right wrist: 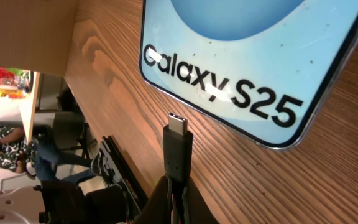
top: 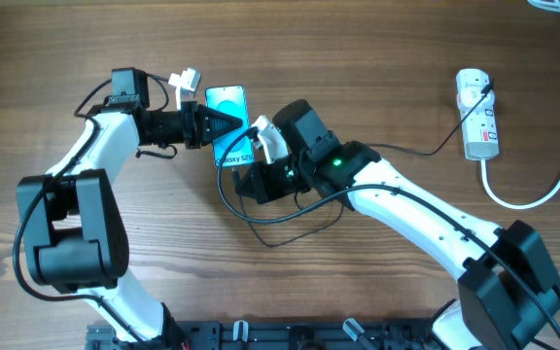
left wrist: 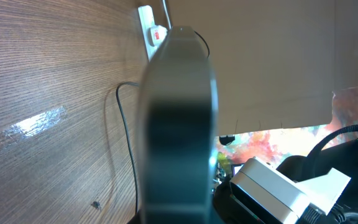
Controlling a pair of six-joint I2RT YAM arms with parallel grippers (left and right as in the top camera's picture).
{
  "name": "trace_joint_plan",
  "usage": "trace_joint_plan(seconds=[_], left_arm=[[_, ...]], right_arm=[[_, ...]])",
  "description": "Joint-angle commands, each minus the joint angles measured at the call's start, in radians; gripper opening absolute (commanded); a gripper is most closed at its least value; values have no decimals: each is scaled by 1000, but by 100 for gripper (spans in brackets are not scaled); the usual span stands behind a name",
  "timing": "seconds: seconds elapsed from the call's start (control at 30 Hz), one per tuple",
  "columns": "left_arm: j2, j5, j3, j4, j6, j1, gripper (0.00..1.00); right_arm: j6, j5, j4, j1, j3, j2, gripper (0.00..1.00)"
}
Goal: Plug charger to phone and switch on socket
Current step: 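Push the USB-C plug up into the phone's bottom port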
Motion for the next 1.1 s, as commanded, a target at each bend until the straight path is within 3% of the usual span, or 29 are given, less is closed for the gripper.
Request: trace_joint_plan(seconds=[0.0, 0.1, 0.43, 0.73, 1.07], left_arm=[[6, 53, -5, 0, -5, -2, 4], [6, 53, -4, 9, -86, -2, 4], [6, 49, -5, 8, -86, -2, 4], [6, 49, -5, 8, -86, -2, 4], [6, 49, -5, 8, -86, -2, 4]], right_arm=[[1, 10, 6, 3, 15, 18, 4], [0, 10, -1, 3, 15, 18, 4], [27, 100, 10, 3, 15, 18, 4], [19, 35, 31, 16, 15, 18, 4], [101, 104, 13, 2, 15, 18, 4]])
